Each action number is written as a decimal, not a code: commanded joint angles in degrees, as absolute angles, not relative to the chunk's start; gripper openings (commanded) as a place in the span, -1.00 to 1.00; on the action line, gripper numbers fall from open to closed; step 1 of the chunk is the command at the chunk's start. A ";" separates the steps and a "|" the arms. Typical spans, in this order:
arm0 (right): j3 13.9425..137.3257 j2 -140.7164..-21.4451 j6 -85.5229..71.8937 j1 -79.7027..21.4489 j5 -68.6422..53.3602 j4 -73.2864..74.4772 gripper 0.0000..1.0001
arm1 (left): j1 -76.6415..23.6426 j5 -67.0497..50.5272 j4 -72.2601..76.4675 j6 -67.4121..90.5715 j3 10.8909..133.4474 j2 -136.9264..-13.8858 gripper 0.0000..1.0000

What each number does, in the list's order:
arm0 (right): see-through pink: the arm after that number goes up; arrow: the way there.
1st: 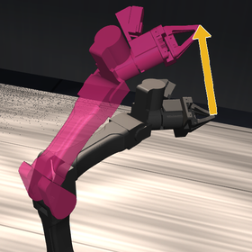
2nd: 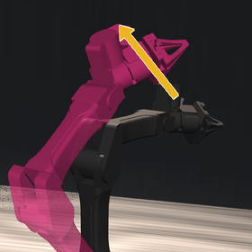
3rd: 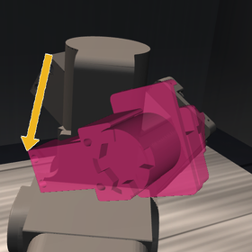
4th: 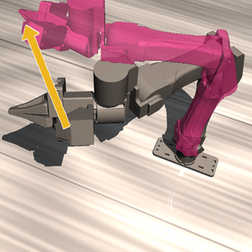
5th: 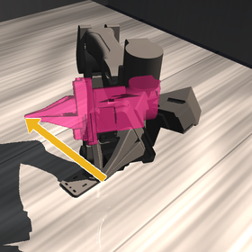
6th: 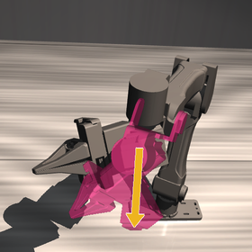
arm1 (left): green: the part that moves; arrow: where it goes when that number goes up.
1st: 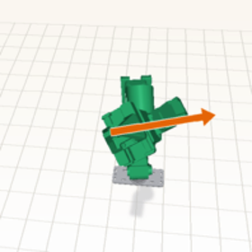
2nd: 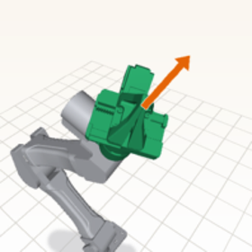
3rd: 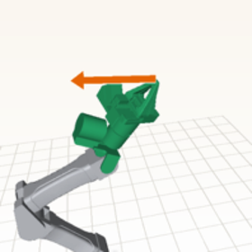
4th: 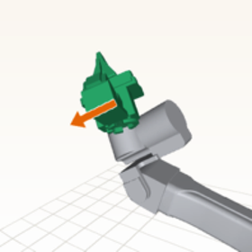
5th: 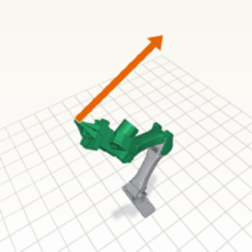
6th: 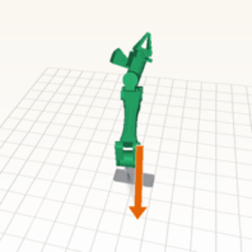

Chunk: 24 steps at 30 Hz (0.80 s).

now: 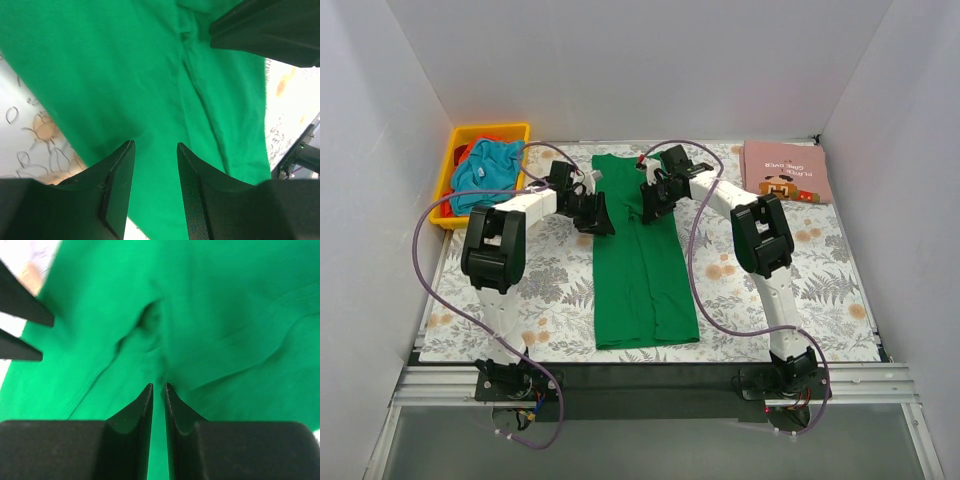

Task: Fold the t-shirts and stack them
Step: Fold the tshirt

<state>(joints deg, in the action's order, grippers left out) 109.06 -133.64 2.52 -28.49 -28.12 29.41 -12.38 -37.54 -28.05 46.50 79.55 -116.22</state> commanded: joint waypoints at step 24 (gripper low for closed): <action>120.50 -147.31 -5.71 -21.88 -27.50 18.72 -0.45 | -9.85 -28.92 -31.28 43.07 107.31 -139.39 -0.24</action>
<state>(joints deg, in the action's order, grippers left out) 120.33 -144.68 -5.13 -22.11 -28.58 18.35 -11.53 -36.40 -28.80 45.82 105.47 -135.63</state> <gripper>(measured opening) 0.267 0.377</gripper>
